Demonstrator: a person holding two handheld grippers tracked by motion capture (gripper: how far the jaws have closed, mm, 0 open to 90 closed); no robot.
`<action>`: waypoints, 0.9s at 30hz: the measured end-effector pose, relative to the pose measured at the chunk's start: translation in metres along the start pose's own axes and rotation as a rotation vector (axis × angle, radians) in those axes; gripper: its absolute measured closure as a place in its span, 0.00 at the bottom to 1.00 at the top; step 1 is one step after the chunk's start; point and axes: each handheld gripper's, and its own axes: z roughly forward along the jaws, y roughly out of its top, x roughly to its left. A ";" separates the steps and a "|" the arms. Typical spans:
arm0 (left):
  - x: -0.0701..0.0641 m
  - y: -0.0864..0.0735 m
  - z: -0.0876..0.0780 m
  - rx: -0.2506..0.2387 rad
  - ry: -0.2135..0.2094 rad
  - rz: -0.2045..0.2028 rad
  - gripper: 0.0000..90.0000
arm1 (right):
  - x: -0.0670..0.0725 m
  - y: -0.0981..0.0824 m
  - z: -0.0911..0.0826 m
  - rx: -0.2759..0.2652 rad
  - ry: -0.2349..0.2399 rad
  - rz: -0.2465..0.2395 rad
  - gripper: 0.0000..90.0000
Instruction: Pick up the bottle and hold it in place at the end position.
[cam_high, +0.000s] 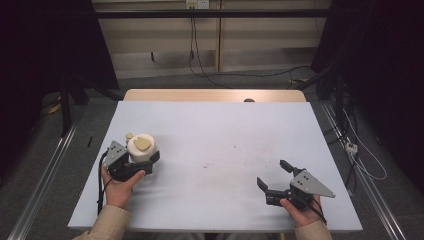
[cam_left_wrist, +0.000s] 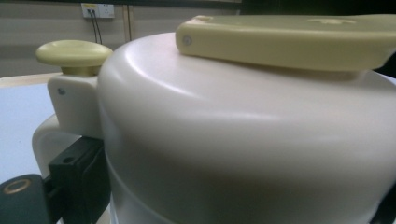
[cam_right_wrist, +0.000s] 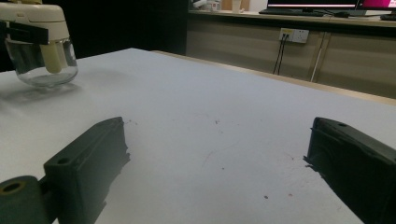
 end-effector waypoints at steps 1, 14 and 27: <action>0.000 0.000 0.000 -0.002 -0.002 -0.002 0.07 | 0.000 0.000 0.000 -0.002 0.003 0.001 0.05; -0.008 0.007 0.012 0.007 -0.024 0.002 0.07 | 0.000 0.001 0.001 -0.004 0.004 -0.001 0.05; -0.013 0.013 0.024 0.012 -0.041 0.008 0.07 | 0.000 0.000 0.002 -0.004 -0.002 0.001 0.05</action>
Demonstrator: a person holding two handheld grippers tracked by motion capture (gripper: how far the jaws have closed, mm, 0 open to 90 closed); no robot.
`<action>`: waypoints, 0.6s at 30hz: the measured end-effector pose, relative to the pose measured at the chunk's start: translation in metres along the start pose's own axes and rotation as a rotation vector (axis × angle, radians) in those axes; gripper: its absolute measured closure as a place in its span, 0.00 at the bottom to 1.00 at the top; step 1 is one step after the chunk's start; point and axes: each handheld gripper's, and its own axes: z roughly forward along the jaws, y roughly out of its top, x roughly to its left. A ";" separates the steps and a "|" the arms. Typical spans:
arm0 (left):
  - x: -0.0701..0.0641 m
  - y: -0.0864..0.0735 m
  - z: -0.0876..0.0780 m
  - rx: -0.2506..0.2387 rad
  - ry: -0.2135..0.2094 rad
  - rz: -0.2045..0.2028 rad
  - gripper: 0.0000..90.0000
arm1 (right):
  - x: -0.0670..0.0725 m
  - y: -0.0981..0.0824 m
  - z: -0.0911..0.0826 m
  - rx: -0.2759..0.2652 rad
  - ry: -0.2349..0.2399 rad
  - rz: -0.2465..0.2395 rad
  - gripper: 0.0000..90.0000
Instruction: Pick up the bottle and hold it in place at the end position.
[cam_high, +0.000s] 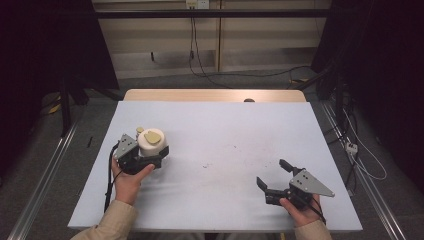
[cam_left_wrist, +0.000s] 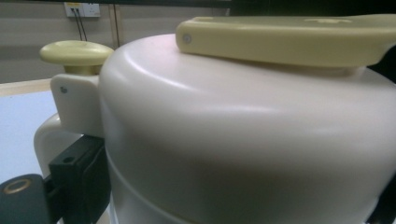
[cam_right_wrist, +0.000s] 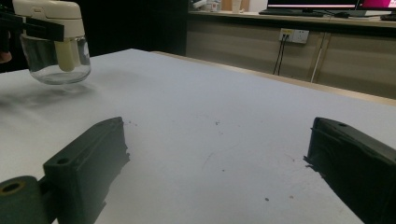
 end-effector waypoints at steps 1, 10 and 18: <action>0.000 0.000 0.001 0.002 -0.003 -0.001 0.07 | 0.000 0.000 0.000 0.000 0.001 -0.001 0.05; -0.004 0.003 0.011 0.006 -0.013 -0.005 0.07 | -0.001 0.000 0.001 -0.002 0.002 0.006 0.05; -0.007 0.005 0.018 0.010 -0.023 0.002 0.07 | -0.001 0.000 0.000 -0.002 0.006 0.011 0.05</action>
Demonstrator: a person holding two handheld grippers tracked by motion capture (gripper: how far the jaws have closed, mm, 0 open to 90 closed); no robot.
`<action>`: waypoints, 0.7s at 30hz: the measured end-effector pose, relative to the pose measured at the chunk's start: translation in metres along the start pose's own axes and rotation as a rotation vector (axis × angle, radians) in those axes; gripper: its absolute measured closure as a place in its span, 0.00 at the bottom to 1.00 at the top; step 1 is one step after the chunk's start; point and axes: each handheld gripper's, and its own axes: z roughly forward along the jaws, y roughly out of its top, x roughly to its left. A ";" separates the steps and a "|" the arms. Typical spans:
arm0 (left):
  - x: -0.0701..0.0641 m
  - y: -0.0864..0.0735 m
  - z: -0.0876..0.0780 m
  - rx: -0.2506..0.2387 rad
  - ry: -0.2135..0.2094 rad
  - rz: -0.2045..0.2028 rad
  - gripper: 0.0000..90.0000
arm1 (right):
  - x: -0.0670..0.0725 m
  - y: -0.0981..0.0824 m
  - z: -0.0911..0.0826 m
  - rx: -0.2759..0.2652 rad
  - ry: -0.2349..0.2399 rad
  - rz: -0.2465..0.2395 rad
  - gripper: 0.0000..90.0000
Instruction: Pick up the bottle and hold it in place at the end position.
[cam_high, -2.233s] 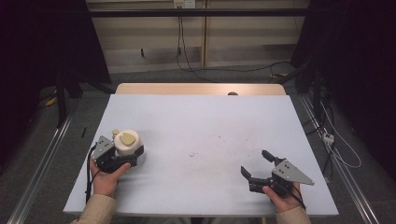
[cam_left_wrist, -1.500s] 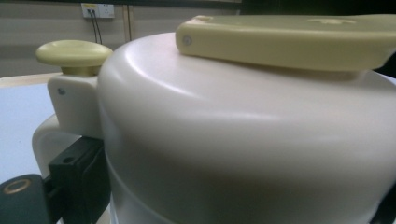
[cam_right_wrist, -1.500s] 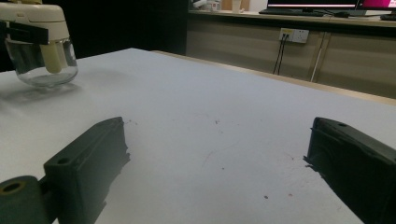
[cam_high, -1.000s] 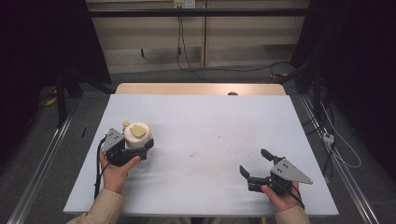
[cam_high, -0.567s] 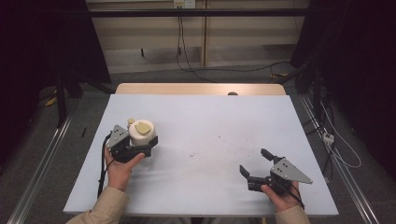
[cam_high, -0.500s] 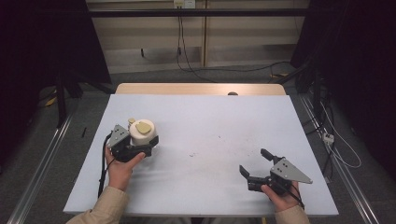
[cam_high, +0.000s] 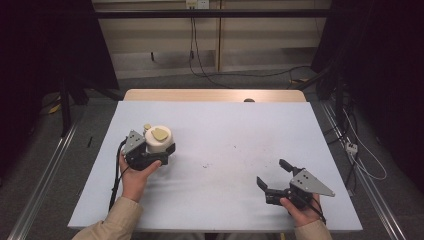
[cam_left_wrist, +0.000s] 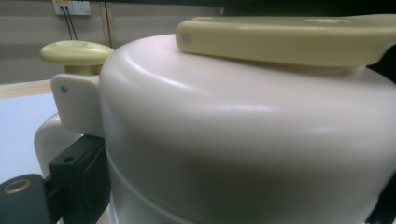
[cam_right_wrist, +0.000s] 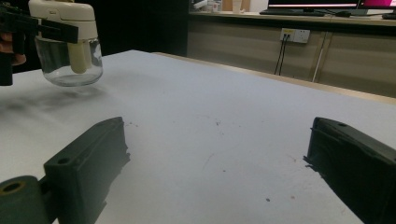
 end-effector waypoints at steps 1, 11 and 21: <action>-0.001 0.000 0.001 -0.001 -0.002 -0.002 0.07 | 0.000 0.000 0.000 0.001 0.000 0.001 0.05; -0.005 0.003 0.009 -0.001 -0.018 -0.001 0.07 | -0.001 0.000 0.000 0.004 -0.001 0.001 0.05; -0.008 0.006 0.016 -0.006 -0.024 -0.003 0.07 | -0.001 0.000 -0.001 0.003 0.002 0.000 0.05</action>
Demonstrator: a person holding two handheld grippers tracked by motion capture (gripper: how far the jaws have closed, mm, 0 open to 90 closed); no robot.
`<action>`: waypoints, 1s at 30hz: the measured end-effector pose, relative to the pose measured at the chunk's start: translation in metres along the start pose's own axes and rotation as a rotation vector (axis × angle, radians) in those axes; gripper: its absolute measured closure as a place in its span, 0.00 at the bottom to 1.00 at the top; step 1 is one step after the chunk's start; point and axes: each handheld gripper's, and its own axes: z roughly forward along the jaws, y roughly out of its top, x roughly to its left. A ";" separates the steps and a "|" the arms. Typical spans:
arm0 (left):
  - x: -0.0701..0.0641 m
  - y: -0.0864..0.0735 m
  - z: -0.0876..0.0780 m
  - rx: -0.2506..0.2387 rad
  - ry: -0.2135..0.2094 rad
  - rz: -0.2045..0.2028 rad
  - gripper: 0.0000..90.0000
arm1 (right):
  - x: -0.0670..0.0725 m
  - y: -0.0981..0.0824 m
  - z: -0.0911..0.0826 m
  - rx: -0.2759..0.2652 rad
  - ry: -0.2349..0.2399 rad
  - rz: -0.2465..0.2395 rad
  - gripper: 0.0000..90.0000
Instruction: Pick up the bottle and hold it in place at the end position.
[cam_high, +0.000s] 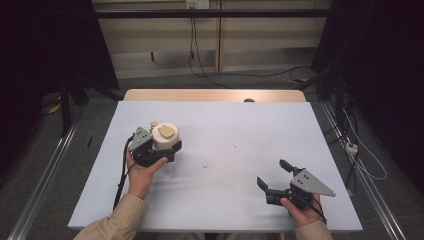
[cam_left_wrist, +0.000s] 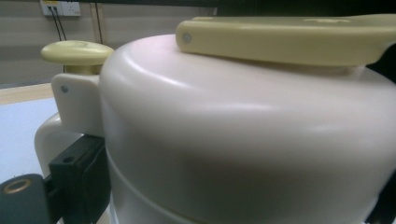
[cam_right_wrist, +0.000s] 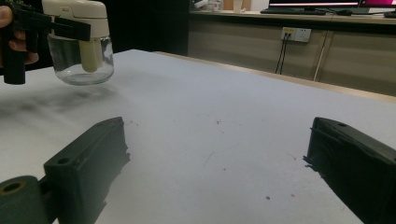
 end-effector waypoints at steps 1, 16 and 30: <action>0.000 0.000 0.001 0.000 -0.002 0.001 0.07 | 0.000 0.000 0.000 0.000 0.000 0.000 0.05; -0.006 0.005 0.013 0.002 -0.014 0.003 0.07 | -0.002 0.000 -0.004 -0.008 -0.003 0.008 0.05; -0.009 0.006 0.025 0.005 -0.020 -0.004 0.07 | -0.003 -0.001 -0.006 -0.011 -0.016 0.010 0.05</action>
